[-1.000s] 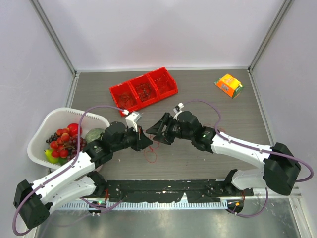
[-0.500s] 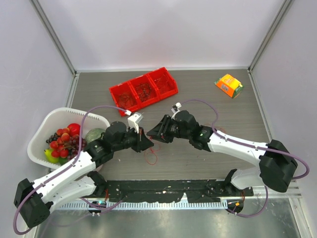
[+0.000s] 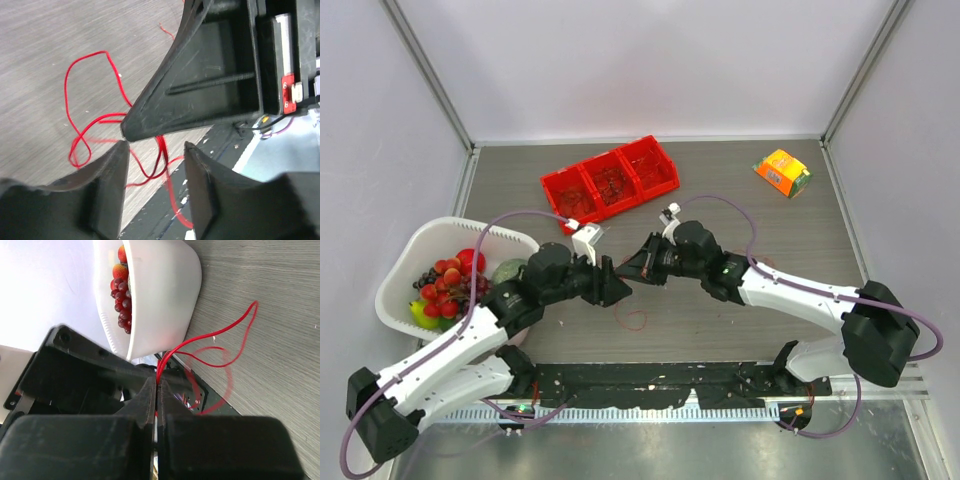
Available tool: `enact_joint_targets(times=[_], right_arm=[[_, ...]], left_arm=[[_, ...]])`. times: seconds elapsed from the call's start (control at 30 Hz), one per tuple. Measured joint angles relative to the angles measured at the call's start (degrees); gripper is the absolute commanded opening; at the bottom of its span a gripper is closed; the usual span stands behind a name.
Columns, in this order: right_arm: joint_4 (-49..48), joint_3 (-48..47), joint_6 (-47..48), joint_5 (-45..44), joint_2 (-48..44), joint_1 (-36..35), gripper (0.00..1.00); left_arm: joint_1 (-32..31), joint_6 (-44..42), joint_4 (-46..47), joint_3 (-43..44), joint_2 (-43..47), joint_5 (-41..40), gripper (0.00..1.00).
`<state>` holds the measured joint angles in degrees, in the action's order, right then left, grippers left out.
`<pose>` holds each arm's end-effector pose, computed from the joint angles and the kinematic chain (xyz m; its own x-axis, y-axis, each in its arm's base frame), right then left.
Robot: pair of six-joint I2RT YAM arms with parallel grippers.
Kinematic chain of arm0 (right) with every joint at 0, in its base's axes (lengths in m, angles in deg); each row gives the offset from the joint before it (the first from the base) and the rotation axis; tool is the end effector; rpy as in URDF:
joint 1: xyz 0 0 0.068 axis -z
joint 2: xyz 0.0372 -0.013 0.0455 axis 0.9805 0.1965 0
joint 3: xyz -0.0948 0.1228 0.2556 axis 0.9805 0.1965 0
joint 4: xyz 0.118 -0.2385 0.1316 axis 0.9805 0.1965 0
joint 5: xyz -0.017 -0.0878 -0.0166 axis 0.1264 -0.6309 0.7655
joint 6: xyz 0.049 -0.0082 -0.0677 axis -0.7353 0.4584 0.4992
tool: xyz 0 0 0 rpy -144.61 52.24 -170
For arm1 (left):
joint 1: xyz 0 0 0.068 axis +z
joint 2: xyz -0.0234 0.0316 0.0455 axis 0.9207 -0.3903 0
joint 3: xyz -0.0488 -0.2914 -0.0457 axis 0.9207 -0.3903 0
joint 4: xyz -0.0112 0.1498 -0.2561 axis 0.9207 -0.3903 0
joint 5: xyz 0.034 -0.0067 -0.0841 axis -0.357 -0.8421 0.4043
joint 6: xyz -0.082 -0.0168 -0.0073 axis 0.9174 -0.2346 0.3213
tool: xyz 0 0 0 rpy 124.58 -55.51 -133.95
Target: Untangle the cables
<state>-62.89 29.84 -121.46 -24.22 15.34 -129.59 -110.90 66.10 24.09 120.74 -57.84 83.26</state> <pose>0.2137 0.2933 0.2521 -0.9268 0.2934 -0.2345 -0.0930 0.4258 0.9000 0.1658 -0.1839 0.2689 -0.7037 -0.0146 -0.7104 0.5425 0.6346 -0.5504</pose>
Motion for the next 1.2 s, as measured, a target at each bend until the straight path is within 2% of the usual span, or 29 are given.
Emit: enact_joint_targets(times=[0.07,0.17,0.23,0.47,0.7,1.0,1.2], right_arm=[[-0.48,-0.11,0.76,0.92,0.0,0.79,0.01],[-0.57,-1.16,2.58,2.25,0.13,3.13,0.01],[-0.79,-2.6,4.09,3.21,0.63,5.57,0.01],[0.17,-12.17,13.64,6.36,7.48,17.51,0.01],[0.57,-29.97,25.03,8.72,23.45,26.56,0.01],[7.52,-61.64,39.93,8.57,49.96,28.52,0.01],[13.73,-74.51,50.14,3.04,62.99,28.52,0.01]], left_arm=[[0.0,0.63,-1.11,0.09,1.95,-1.42,0.78],[0.0,1.77,-3.56,0.42,6.32,-3.87,0.9],[0.0,1.99,-6.1,1.62,9.44,-5.46,0.93],[0.0,1.75,-15.93,10.08,19.43,-10.8,0.95],[0.0,1.73,-23.17,13.53,28.55,-12.35,0.96],[0.0,1.6,-31.26,13.53,34.45,-15.82,0.96],[0.0,1.46,-33.24,13.51,37.22,-17.22,0.96]])
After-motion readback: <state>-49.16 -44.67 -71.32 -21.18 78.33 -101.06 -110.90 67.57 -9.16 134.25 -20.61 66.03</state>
